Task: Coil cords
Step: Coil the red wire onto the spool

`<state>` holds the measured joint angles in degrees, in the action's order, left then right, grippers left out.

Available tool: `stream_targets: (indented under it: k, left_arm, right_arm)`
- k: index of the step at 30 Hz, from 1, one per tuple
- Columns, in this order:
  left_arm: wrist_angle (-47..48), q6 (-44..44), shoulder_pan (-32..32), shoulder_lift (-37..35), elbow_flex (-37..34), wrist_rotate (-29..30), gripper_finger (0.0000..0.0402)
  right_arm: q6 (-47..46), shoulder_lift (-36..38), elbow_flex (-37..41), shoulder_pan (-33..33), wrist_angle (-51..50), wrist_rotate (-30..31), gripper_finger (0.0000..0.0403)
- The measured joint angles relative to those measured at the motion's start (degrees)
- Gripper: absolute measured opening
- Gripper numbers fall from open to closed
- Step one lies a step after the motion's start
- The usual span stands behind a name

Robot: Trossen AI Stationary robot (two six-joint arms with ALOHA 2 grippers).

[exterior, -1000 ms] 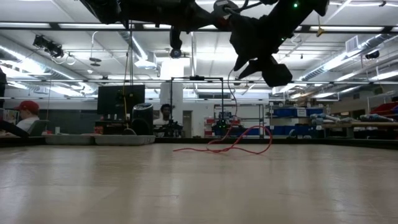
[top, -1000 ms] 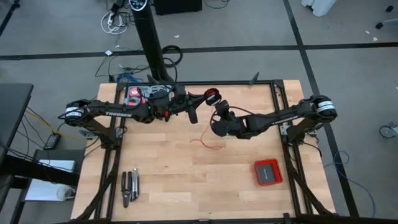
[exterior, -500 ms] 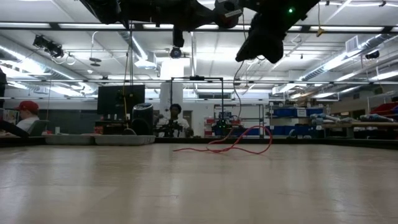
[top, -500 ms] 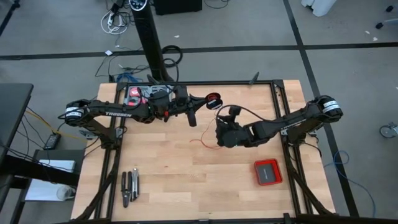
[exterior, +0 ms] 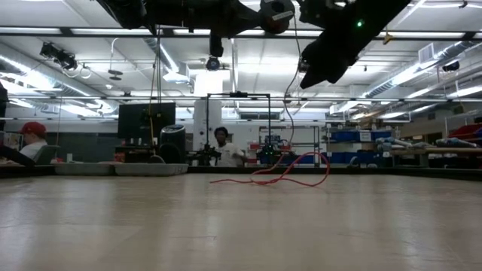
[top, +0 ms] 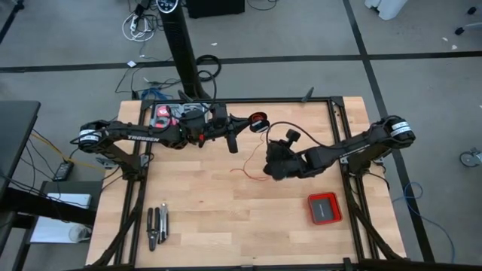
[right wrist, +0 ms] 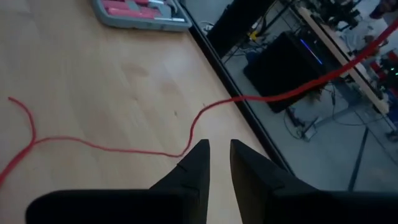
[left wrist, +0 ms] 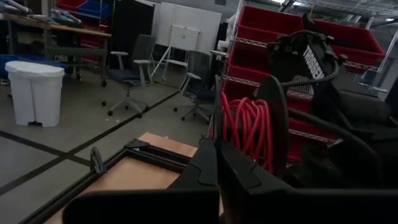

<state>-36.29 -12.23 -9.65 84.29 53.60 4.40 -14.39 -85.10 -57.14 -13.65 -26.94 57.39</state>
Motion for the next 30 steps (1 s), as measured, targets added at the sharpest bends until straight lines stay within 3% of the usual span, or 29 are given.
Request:
stream_targets:
  k: [5, 12, 20, 25, 30]
  left_arm:
    - [0.1, 0.0, 0.0, 0.0, 0.0, -0.8, 0.0]
    - [0.8, 0.0, 0.1, 0.0, 0.0, -1.2, 0.0]
    - [1.4, 0.2, 0.0, 0.0, 0.0, -1.3, 0.0]
    - [1.4, 0.2, 0.0, 0.0, 0.0, -1.3, 0.0]
    - [1.4, 0.2, 0.0, 0.0, 0.0, -1.2, 0.0]
  right_arm:
    - [2.0, 0.0, 4.2, 2.5, 7.8, -4.5, 0.0058]
    - [4.6, 0.2, 7.0, 3.7, 13.7, -5.1, 0.0051]
    - [12.7, 9.9, 15.3, 4.2, 27.2, -5.7, 0.0034]
    - [14.0, 18.3, 26.9, 6.9, 44.5, -16.4, 0.0023]
    - [8.3, 22.1, 36.7, 10.5, 56.8, -26.2, 0.0021]
